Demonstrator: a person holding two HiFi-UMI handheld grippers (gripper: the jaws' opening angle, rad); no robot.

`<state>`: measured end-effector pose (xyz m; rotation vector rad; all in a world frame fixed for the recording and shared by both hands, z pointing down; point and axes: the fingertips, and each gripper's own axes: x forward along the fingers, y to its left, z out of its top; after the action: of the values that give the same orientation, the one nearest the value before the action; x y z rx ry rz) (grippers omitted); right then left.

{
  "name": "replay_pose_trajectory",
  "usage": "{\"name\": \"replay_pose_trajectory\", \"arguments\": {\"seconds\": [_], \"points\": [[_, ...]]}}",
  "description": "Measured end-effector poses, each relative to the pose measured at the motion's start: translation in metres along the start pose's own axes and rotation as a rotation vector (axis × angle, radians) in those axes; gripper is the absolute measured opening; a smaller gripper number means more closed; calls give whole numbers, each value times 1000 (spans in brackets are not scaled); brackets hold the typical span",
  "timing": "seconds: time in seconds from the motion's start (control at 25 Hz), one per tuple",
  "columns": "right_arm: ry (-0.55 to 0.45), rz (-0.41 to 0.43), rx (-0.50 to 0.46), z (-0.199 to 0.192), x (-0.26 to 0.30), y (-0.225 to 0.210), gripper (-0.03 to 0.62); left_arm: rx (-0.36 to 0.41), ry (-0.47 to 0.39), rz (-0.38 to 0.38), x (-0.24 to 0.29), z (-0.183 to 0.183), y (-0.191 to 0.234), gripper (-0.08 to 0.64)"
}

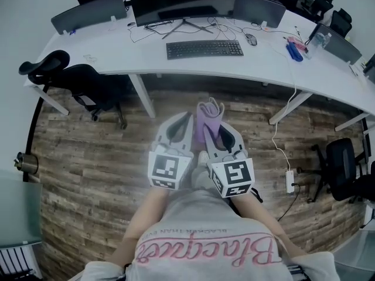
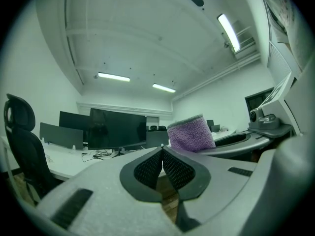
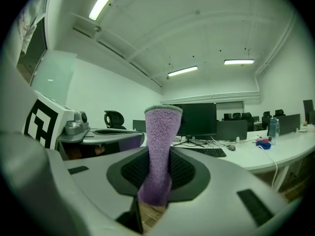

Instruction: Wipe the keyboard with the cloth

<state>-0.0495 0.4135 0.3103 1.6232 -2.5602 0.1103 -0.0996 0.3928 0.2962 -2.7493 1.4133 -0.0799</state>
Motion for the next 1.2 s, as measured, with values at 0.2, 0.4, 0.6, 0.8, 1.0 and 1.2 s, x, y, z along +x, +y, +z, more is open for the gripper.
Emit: {"name": "replay_pose_trajectory", "arguments": {"seconds": [0.2,0.4,0.6,0.8,1.0,1.2], "points": [[-7,14,0,8,36,-24,86,-6,2,24,33,1,20,5],[13,32,-6,10,69,-50,86,-18,9,52,71,-2,38,5],[32,48,-1,10,100,-83,86,-22,22,59,117,-2,49,5],[39,76,0,16,136,-116,86,0,43,58,166,-4,59,5],[51,108,-4,20,172,-147,86,3,48,81,211,-1,73,5],[50,127,7,20,202,-172,86,-1,63,109,243,-9,87,5]]}}
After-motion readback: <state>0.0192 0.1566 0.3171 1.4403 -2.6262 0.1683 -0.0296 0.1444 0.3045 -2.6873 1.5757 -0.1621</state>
